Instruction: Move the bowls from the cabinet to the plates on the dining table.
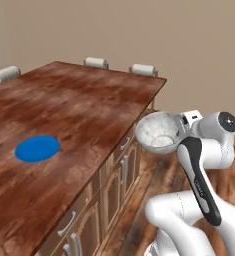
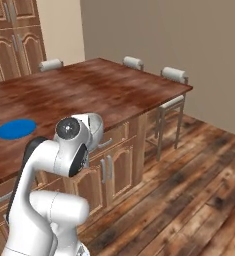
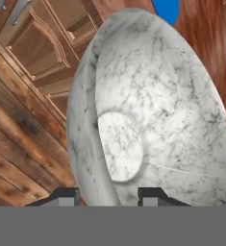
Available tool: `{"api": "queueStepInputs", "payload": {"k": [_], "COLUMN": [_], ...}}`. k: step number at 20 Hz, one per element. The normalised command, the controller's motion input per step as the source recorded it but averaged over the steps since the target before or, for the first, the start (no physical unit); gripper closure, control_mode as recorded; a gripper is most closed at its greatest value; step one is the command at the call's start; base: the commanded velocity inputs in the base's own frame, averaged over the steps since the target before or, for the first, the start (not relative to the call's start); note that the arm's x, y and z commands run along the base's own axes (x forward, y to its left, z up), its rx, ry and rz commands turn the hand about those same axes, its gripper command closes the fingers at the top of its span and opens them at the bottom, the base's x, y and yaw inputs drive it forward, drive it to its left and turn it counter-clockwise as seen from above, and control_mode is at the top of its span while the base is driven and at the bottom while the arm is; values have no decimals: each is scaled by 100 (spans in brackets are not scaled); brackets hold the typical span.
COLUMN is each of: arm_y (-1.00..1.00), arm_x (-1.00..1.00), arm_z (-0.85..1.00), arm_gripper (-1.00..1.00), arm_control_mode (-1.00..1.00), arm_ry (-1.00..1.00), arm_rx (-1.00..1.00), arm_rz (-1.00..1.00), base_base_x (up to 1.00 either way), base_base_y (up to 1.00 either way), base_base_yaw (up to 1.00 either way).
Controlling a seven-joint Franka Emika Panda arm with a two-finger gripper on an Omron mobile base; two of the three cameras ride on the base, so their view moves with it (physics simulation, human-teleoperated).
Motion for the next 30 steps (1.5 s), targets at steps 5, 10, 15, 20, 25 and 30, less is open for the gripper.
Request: {"api": "queueStepInputs", "payload": {"k": [5, 10, 15, 20, 25, 30], "arm_y": [0, 0, 0, 0, 0, 0], "arm_x": [0, 0, 0, 0, 0, 0], "arm_z": [0, 0, 0, 0, 0, 0], "arm_gripper": [100, 100, 100, 100, 100, 100], "arm_control_mode": [100, 100, 100, 100, 100, 100], "arm_ry": [0, 0, 0, 0, 0, 0], "arm_rx": [0, 0, 0, 0, 0, 0], "arm_rz": [0, 0, 0, 0, 0, 0], "base_base_x": [54, 6, 2, 10, 0, 2], "base_base_y": [-17, -39, -66, -91, -83, -57], "base_base_yaw": [33, 19, 15, 6, -17, -48]}}
